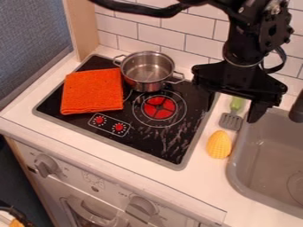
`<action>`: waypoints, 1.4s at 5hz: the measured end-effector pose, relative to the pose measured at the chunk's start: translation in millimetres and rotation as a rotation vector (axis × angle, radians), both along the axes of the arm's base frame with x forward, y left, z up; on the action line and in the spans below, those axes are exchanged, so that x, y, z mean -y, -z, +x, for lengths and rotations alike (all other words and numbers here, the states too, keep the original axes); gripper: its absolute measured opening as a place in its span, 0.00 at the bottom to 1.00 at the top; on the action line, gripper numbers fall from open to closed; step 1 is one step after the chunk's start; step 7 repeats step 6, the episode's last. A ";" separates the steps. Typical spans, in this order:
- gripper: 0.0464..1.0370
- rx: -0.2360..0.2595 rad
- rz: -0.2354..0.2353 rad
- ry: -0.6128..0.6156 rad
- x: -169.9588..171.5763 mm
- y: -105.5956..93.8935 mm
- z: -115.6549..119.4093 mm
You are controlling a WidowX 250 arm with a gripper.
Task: Move yellow object to the right side of the burner
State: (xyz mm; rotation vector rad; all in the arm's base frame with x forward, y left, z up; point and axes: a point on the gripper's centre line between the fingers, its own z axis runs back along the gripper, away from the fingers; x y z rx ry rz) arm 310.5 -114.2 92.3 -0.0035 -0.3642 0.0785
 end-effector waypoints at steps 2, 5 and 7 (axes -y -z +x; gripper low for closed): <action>0.96 0.000 0.000 0.000 0.0 0.0 0.0; 0.96 -0.001 0.001 0.000 -0.1 0.1 -0.2; 0.96 0.000 0.000 0.000 0.0 0.0 0.0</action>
